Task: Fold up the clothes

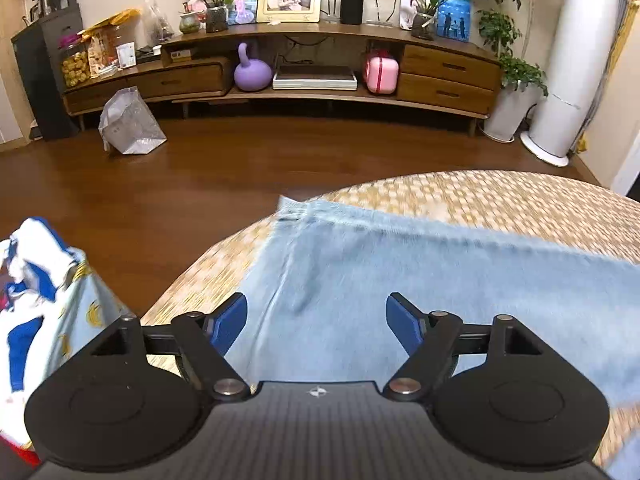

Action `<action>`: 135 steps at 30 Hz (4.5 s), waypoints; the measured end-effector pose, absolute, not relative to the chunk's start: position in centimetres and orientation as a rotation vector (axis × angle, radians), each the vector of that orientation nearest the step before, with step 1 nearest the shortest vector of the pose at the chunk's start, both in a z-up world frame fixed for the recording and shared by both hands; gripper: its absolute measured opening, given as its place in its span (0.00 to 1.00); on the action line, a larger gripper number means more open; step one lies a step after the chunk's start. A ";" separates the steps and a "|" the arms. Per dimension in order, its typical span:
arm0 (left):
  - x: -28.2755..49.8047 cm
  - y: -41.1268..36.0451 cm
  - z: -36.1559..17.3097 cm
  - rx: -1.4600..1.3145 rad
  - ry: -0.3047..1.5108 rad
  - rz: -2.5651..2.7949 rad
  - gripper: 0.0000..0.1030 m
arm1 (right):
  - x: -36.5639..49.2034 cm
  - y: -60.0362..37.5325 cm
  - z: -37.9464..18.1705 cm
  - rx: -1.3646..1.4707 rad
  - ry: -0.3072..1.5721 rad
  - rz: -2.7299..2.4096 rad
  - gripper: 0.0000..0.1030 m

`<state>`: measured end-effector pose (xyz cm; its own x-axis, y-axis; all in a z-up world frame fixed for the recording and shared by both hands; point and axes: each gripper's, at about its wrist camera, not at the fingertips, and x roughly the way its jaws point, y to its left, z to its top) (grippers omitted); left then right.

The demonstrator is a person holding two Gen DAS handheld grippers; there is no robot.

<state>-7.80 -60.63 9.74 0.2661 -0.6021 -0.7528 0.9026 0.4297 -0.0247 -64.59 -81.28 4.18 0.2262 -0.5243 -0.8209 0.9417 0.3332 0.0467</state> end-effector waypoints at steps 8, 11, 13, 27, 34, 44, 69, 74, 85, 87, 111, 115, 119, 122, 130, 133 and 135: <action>-12.2 -47.3 10.0 0.559 0.832 -1.094 0.78 | -63.3 -69.0 5.2 0.628 0.885 -0.946 1.00; -14.0 -42.8 9.2 0.562 0.855 -1.105 0.78 | -63.0 -65.8 5.3 0.654 0.890 -0.920 1.00; -15.2 -40.4 8.5 0.562 0.874 -1.108 0.78 | -62.9 -64.0 4.9 0.656 0.891 -0.906 1.00; -19.8 -29.4 5.4 0.581 0.919 -1.164 0.78 | -59.2 -56.4 1.6 0.584 0.973 -0.911 1.00; -19.2 -27.9 4.0 0.479 1.007 -1.139 0.77 | -57.5 -53.5 3.4 0.518 0.920 -0.827 1.00; -19.0 -28.4 3.7 0.385 1.073 -1.135 0.61 | -53.9 -48.5 3.1 0.379 0.973 -0.656 1.00; -17.4 -27.4 1.0 0.297 1.229 -1.023 0.70 | -50.4 -46.7 1.9 0.321 0.993 -0.553 1.00; -18.0 -28.0 1.1 0.288 1.220 -1.036 0.57 | -50.5 -46.7 2.0 0.328 0.986 -0.553 1.00; -17.4 -28.1 4.3 0.181 1.169 -1.022 0.10 | -50.6 -45.9 2.7 0.283 0.965 -0.527 1.00; -17.2 -28.5 5.1 0.158 1.152 -1.028 0.09 | -50.4 -45.5 2.9 0.256 0.962 -0.512 1.00; -15.4 -33.3 8.1 0.076 1.107 -1.082 0.09 | -36.5 -38.6 2.2 0.040 0.937 -0.205 1.00; -15.6 -32.5 7.9 0.127 1.066 -1.120 0.09 | -36.5 -39.3 2.8 0.084 0.931 -0.210 1.00; -17.2 -31.1 8.4 0.282 0.892 -1.198 0.27 | -36.9 -40.5 3.8 0.158 0.908 -0.212 1.00; -18.9 -29.4 9.4 0.373 0.715 -1.279 0.66 | -36.9 -41.3 4.3 0.190 0.901 -0.213 1.00; -25.3 -29.7 9.8 0.671 0.438 -1.595 0.78 | -36.3 -41.8 5.6 0.185 0.907 -0.197 1.00; -27.8 -31.9 7.6 0.828 0.389 -1.652 0.78 | -36.1 -42.1 6.0 0.185 0.912 -0.198 1.00; -29.0 -33.5 6.0 0.924 0.356 -1.650 0.60 | -36.1 -42.3 6.2 0.188 0.912 -0.199 1.00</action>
<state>-29.04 -33.53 6.00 -0.0358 -0.6848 -0.7278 0.9241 -0.2999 0.2368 -36.10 -42.26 6.25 0.5964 -0.0903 -0.7976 0.2495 0.9653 0.0773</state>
